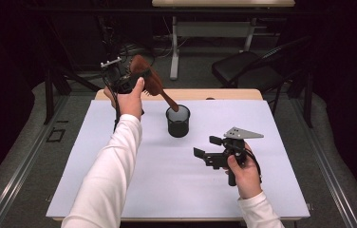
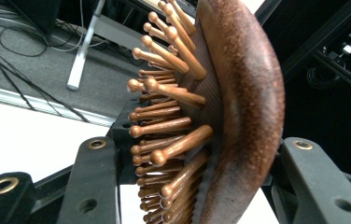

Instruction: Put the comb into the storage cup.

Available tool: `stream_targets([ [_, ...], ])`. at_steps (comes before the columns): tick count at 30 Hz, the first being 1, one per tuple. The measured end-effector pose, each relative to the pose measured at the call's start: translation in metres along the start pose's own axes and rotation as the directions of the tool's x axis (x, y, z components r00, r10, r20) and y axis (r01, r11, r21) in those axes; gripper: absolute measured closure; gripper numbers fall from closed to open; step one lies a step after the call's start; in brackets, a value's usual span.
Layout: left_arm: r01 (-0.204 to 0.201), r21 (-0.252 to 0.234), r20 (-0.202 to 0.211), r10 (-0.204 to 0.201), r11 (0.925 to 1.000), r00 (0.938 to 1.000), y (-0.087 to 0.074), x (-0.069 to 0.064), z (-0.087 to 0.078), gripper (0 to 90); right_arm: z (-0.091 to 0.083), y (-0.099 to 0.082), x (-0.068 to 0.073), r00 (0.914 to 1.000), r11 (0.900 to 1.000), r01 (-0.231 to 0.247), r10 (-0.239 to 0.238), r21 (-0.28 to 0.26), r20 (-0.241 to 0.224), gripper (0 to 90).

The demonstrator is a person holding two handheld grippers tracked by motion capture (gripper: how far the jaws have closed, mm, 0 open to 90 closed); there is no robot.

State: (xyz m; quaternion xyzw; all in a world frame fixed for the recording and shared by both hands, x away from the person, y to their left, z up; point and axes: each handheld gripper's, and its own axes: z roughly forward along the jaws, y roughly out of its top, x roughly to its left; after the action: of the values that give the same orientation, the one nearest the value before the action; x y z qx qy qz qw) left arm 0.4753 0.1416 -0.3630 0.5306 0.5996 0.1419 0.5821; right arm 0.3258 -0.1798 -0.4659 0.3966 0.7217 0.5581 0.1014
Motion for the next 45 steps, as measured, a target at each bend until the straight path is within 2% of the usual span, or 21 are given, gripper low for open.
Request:
stream_targets([
  [9,-0.013,0.015,-0.011,0.013,0.9998,0.9999,-0.004,0.000,0.008,51.0,0.000,0.000,0.000,1.0000,1.0000,-0.006,0.006,-0.004,-0.003,14.5],
  [21,-0.028,0.050,-0.015,0.029,0.9983,0.9995,-0.019,-0.006,0.026,50.9,-0.001,0.000,-0.001,1.0000,1.0000,-0.008,0.008,-0.006,-0.004,14.5],
  [25,-0.044,0.061,-0.021,0.045,0.9972,0.9987,-0.022,-0.007,0.029,50.9,-0.002,0.000,-0.001,1.0000,0.9999,-0.009,0.009,-0.008,-0.004,14.6],
  [45,-0.045,0.076,-0.035,0.048,0.9961,0.9982,-0.037,-0.006,0.043,50.9,-0.003,0.001,-0.003,0.9999,0.9999,-0.012,0.012,-0.010,-0.005,14.6],
])
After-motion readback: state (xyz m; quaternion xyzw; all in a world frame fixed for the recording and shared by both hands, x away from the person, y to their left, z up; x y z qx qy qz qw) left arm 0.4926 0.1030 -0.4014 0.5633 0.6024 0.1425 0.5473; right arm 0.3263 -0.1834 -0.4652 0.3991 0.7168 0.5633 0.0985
